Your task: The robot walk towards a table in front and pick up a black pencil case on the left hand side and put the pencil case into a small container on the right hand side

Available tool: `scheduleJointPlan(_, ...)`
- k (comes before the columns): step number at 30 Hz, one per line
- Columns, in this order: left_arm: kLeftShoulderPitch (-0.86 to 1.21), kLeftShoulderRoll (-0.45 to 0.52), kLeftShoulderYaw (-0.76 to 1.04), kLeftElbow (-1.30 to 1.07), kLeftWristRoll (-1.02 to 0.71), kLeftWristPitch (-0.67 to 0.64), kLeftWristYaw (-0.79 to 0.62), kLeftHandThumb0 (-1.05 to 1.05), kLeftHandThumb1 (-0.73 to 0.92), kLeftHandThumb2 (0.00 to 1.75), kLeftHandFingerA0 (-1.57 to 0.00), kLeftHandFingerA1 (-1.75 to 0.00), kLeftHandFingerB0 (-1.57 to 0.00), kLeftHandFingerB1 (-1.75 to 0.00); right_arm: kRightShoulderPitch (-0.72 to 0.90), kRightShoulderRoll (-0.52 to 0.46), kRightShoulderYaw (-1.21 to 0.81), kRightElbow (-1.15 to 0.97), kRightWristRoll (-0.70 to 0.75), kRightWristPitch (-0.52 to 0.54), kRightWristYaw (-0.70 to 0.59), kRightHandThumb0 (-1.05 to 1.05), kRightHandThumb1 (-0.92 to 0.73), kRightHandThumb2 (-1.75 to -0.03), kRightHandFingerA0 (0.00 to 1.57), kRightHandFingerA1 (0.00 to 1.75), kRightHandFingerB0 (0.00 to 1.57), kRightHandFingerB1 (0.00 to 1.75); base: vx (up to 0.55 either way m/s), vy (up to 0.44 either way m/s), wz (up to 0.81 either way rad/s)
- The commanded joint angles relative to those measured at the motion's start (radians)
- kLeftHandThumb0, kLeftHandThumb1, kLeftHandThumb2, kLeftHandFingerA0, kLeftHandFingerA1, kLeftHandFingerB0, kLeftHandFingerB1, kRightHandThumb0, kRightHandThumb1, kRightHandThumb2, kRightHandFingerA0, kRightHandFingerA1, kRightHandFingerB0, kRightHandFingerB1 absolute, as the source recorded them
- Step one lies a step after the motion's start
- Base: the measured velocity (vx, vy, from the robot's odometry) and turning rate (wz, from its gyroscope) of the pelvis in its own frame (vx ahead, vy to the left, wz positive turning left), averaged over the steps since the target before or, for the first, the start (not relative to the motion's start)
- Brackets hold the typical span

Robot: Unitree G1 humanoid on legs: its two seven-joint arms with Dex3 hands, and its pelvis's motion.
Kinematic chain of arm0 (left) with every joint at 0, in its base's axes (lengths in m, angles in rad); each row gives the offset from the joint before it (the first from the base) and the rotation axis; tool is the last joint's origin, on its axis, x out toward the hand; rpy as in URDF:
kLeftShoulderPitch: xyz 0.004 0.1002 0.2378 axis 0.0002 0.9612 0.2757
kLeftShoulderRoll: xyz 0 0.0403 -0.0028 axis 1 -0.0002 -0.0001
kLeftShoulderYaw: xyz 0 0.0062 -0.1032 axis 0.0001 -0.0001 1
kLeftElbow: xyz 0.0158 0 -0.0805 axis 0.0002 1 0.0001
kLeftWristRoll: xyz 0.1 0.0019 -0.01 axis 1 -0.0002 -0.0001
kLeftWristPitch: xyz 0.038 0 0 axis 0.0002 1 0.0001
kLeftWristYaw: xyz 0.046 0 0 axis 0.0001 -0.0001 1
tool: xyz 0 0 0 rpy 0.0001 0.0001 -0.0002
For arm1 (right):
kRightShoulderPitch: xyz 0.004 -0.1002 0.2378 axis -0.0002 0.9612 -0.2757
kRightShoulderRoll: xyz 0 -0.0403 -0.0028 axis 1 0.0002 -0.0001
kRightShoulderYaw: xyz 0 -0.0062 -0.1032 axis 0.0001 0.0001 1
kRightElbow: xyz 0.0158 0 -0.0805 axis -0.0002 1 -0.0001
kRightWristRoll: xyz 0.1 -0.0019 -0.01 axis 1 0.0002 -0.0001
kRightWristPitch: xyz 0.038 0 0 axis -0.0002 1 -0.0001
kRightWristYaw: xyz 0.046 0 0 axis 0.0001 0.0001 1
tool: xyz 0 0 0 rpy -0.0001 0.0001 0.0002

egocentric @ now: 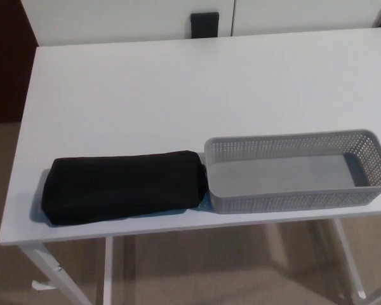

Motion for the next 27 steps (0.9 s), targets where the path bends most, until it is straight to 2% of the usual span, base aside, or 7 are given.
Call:
scheduleJointPlan(1,-0.171,0.185,-0.229,-0.747,0.064,0.236,-0.089,-0.63,0.37,0.78,0.0,-0.12,0.0,-0.11,0.036,-0.025,-0.023,-0.009,0.011,-0.006,-0.037,-0.25,-0.5,-0.55,0.77,0.6,0.51,0.45,0.0,0.0,0.0)
scheduleJointPlan(3,-0.272,0.234,-0.317,-0.695,0.073,0.248,-0.183,-0.66,0.4,0.76,0.0,0.0,0.0,-0.06,0.029,-0.024,-0.038,-0.012,0.031,0.007,-0.018,-0.23,-0.49,-0.54,0.69,0.54,0.5,0.45,0.0,0.0,0.0)
scheduleJointPlan(6,-0.333,0.263,-0.39,-0.673,0.106,0.296,-0.23,-0.66,0.4,0.76,0.0,0.0,0.0,-0.07,0.028,-0.027,-0.041,-0.013,0.035,0.013,-0.009,-0.21,-0.49,-0.54,0.64,0.52,0.49,0.45,0.0,0.0,0.0)
scheduleJointPlan(9,-0.396,0.305,-0.48,-0.638,0.166,0.349,-0.281,-0.61,0.36,0.77,0.0,-0.14,0.0,-0.13,0.04,-0.025,-0.053,-0.015,0.048,-0.006,0.004,-0.19,-0.49,-0.54,0.71,0.54,0.48,0.45,0.0,0.0,0.0)
scheduleJointPlan(12,-0.423,0.341,-0.518,-0.64,0.159,0.394,-0.279,-0.61,0.36,0.77,0.0,-0.14,0.0,-0.13,0.039,-0.025,-0.057,-0.015,0.042,-0.007,0.003,-0.19,-0.49,-0.54,0.71,0.54,0.48,0.45,-0.08,-0.015,0.02)
scheduleJointPlan(21,-0.575,0.381,-0.839,-0.339,0.369,0.345,-0.373,-0.79,0.44,0.85,0.0,-0.01,0.0,0.0,0.036,-0.024,-0.072,-0.026,0.042,-0.003,0.008,-0.16,-0.51,-0.54,0.7,0.54,0.49,0.45,-0.03,-0.006,0.0)
scheduleJointPlan(27,-0.634,0.426,-0.952,-0.265,0.505,0.33,-0.381,-0.76,0.41,0.85,0.0,0.0,0.0,0.0,0.029,-0.029,-0.06,-0.036,0.013,0.007,-0.011,-0.19,-0.51,-0.54,0.7,0.52,0.49,0.45,0.0,0.0,0.0)
